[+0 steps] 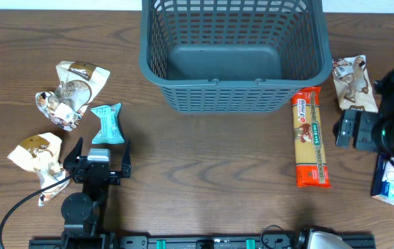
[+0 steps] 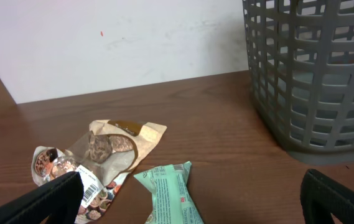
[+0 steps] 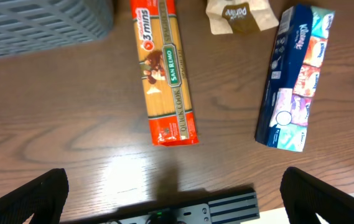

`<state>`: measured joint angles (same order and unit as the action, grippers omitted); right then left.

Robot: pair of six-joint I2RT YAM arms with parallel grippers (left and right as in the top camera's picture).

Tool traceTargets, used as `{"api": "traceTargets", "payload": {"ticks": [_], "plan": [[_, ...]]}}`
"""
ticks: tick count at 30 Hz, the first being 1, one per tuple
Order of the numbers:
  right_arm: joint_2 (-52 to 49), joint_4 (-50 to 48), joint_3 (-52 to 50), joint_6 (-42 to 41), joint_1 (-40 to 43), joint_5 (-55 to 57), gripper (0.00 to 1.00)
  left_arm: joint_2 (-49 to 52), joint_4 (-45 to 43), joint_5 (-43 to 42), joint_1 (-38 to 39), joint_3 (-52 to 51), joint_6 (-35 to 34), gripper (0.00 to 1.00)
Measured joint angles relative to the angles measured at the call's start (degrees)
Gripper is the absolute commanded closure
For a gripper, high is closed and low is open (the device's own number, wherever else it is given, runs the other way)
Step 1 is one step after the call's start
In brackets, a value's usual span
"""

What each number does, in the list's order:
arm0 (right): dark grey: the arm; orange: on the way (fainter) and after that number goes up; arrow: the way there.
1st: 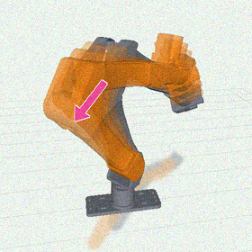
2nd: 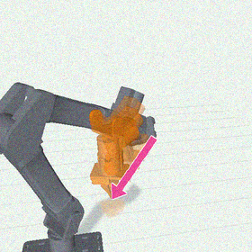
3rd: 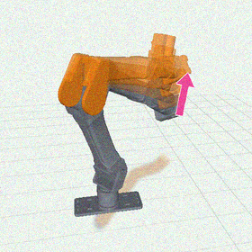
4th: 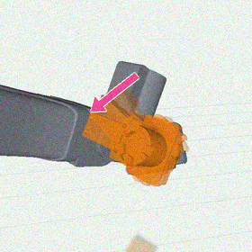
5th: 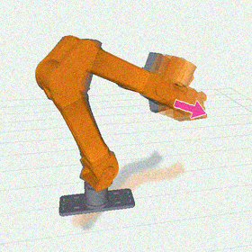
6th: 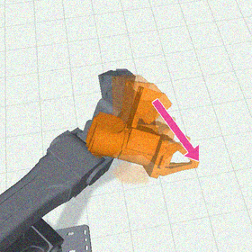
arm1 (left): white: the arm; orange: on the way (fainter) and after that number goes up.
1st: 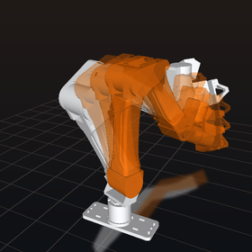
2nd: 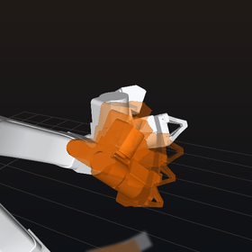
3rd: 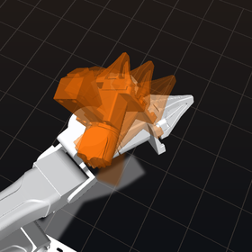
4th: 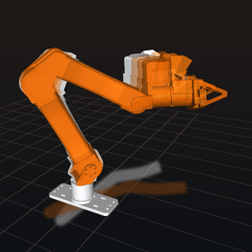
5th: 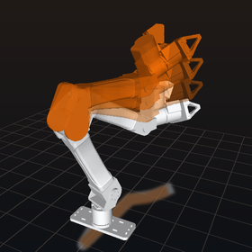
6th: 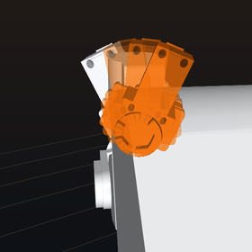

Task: Pack container
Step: 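Lower the right gripper onto the spaghetti package and close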

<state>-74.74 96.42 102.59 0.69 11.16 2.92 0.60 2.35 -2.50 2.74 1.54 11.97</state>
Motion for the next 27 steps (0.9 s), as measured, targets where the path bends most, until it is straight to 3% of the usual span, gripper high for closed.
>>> {"api": "traceTargets", "payload": {"ticks": [11, 19, 27], "plan": [[-1.8, -11.4, -15.3, 4.6, 6.5, -4.3, 0.01, 0.0, -0.3, 0.2, 0.0, 0.0, 0.0, 0.01], [-1.7, -26.5, -32.0, 9.0, 7.3, -7.0, 0.01, 0.0, -0.3, 0.4, 0.0, 0.0, 0.0, 0.01], [-1.9, -37.0, -41.7, 11.8, 7.3, -9.9, 0.01, 0.0, -0.5, 0.4, 0.0, 0.0, 0.0, 0.01]]}}
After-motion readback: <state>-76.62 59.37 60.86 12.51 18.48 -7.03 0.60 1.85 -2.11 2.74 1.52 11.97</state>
